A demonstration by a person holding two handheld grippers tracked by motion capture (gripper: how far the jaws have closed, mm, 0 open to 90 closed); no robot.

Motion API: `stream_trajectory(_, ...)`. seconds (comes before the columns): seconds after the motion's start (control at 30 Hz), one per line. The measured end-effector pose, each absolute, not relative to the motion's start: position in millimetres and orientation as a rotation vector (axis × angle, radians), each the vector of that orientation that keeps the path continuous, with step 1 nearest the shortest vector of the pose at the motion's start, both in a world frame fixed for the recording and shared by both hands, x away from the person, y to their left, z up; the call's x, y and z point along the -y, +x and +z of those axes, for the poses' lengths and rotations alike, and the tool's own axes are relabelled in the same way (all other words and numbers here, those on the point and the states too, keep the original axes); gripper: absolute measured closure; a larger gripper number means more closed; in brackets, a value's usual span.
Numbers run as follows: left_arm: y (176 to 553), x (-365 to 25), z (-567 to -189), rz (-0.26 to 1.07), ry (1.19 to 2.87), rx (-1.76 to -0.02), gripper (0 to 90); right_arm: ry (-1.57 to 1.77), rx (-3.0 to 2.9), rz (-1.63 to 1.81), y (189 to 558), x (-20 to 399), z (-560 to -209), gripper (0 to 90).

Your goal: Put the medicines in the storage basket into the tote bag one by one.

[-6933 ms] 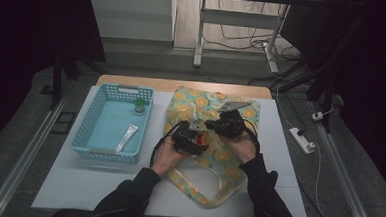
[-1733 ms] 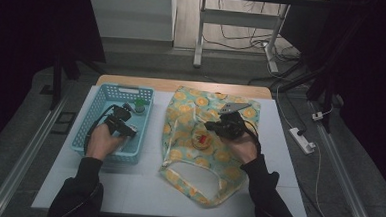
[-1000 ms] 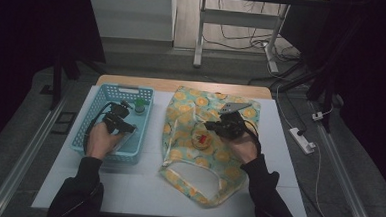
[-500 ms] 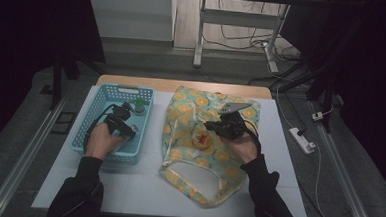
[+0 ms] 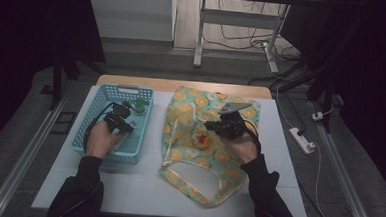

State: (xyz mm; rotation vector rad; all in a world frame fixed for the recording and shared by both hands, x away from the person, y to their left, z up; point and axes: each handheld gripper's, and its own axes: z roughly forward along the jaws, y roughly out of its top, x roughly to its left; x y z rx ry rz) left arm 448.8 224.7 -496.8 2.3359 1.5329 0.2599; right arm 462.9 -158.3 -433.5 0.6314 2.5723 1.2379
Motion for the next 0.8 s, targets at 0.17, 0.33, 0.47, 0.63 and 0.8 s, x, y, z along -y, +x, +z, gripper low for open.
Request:
stream_trajectory(0.17,444,-226,-485,0.331,2.283,-1.437,73.7,0.633,-2.570,1.239,463,159,-433,90.0)
stream_trajectory(0.33,442,-229,-481,0.332,2.242,-1.390,73.8,0.632,-2.570,1.240,463,159,-433,90.0)
stream_trajectory(0.47,441,-232,-478,0.308,2.202,-1.389,74.0,0.635,-2.567,1.243,463,160,-432,90.0)
stream_trajectory(0.63,440,-233,-470,0.297,2.182,-1.392,74.1,0.635,-2.563,1.247,463,160,-431,90.0)
stream_trajectory(0.8,435,-238,-455,0.278,2.118,-1.348,74.1,0.637,-2.560,1.250,464,161,-432,90.0)
